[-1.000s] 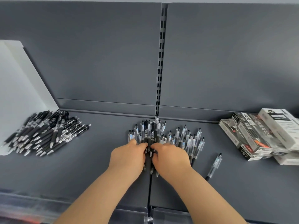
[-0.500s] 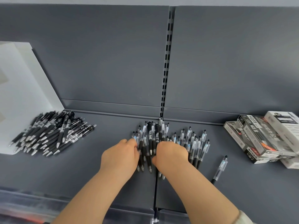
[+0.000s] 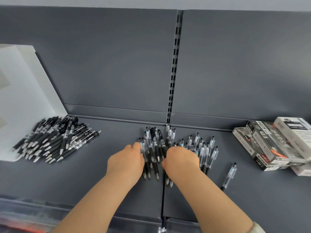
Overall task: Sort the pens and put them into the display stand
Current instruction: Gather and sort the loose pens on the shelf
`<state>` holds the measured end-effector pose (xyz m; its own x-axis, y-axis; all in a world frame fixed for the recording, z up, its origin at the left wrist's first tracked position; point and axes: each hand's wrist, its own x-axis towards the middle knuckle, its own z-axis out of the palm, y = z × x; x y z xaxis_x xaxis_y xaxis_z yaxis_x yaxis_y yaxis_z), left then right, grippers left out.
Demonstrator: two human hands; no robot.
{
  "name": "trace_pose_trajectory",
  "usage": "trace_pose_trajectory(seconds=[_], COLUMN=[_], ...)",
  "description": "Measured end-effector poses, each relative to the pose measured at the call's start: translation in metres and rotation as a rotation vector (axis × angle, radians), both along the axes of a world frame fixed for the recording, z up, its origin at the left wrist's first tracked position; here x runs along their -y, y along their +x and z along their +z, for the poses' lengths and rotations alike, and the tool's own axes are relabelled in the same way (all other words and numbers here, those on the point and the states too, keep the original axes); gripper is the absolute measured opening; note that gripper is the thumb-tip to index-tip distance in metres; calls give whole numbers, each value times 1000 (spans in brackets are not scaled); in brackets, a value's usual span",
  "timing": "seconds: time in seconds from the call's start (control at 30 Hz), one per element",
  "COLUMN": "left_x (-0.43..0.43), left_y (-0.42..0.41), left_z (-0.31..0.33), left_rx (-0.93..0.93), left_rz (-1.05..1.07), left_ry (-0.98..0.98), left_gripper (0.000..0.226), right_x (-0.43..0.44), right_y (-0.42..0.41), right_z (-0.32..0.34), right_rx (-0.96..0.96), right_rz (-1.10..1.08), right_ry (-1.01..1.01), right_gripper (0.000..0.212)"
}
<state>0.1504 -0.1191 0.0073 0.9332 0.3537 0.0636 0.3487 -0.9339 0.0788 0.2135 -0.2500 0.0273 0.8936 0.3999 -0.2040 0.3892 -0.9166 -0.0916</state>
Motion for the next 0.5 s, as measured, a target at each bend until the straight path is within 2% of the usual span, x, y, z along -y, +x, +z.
trace_pose_trajectory(seconds=[0.17, 0.3, 0.5], left_x=[17, 35, 47], left_y=[9, 34, 60], left_z=[9, 4, 2], left_rx=[13, -121, -364], left_rz=[-84, -86, 15], left_ry=[4, 84, 212], left_gripper=[21, 21, 50], right_x=[30, 50, 69], right_y=[4, 3, -4], right_z=[5, -1, -10], right_rx=[46, 28, -11], right_rz=[-144, -236, -319], right_ry=[293, 490, 645], right_gripper=[36, 28, 28])
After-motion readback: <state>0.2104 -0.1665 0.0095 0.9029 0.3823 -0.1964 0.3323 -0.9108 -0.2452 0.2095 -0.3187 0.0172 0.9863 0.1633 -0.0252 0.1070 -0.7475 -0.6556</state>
